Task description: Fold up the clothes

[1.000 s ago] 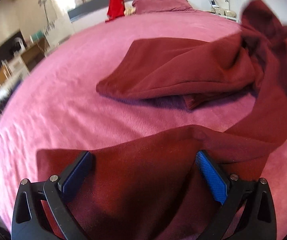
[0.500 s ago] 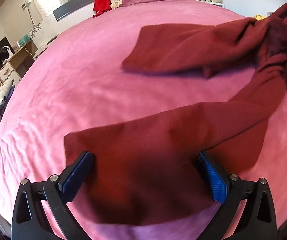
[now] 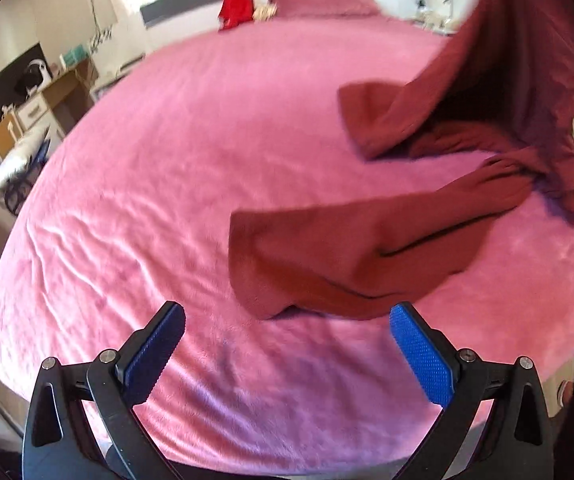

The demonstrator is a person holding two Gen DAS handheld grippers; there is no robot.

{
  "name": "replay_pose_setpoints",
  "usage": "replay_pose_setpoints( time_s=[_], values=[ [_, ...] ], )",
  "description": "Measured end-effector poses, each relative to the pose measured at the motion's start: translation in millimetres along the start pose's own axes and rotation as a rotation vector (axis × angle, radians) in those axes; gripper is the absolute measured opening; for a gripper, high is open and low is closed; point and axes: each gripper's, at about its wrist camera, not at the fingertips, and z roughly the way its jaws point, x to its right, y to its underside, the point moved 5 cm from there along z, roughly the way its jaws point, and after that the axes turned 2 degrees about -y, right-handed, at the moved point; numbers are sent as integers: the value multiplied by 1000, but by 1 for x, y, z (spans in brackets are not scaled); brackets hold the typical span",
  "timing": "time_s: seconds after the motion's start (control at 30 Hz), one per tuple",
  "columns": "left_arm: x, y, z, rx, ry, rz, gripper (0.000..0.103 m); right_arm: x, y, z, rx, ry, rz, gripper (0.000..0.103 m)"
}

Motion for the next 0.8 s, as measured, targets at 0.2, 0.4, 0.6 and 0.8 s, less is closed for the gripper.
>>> replay_pose_setpoints(
  time_s=[0.2, 0.4, 0.6, 0.8],
  values=[
    [5, -13, -14, 51, 46, -101, 103, -88, 18, 221, -204, -115, -131, 9],
    [-8, -4, -9, 62, 42, -163, 103, -28, 149, 341, -623, 73, -81, 38],
    [-32, -6, 8, 39, 18, -190, 103, 60, 245, 252, -741, 167, -68, 38],
    [-55, -43, 27, 98, -9, -223, 103, 163, 317, 46, -608, 425, 142, 46]
  ],
)
